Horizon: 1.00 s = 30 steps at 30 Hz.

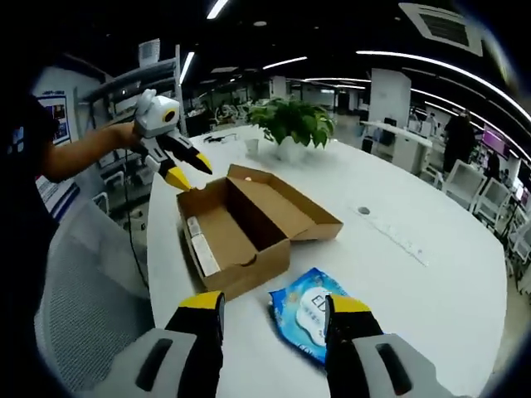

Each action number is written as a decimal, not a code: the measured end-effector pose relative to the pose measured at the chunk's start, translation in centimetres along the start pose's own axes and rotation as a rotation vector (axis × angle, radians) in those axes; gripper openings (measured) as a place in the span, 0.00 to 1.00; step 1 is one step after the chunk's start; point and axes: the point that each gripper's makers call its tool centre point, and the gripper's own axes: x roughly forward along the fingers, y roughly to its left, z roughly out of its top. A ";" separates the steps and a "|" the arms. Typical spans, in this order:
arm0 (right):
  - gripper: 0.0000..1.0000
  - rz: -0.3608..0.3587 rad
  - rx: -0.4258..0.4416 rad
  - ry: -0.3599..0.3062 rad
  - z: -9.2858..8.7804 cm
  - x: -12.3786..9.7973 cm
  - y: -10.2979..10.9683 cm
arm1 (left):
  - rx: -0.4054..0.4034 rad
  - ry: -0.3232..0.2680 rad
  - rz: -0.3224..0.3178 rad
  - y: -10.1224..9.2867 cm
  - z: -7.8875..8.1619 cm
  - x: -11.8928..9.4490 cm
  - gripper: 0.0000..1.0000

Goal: Operate the shoe box by opening the lid, removing the specified soft item, and placing it in the target area until the item is outside and the box remains undamaged.

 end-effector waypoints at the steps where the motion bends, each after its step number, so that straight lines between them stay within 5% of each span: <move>1: 0.47 0.005 -0.002 0.002 0.0 0.1 0.1 | -0.004 0.000 0.006 0.2 -0.3 -0.3 0.44; 13: 0.47 0.148 -0.125 0.036 1.4 2.9 2.6 | -0.080 0.014 0.122 3.7 -5.1 -4.8 0.47; 30: 0.45 0.286 -0.275 0.111 2.3 8.3 4.6 | -0.188 0.051 0.223 5.3 -11.0 -5.9 0.41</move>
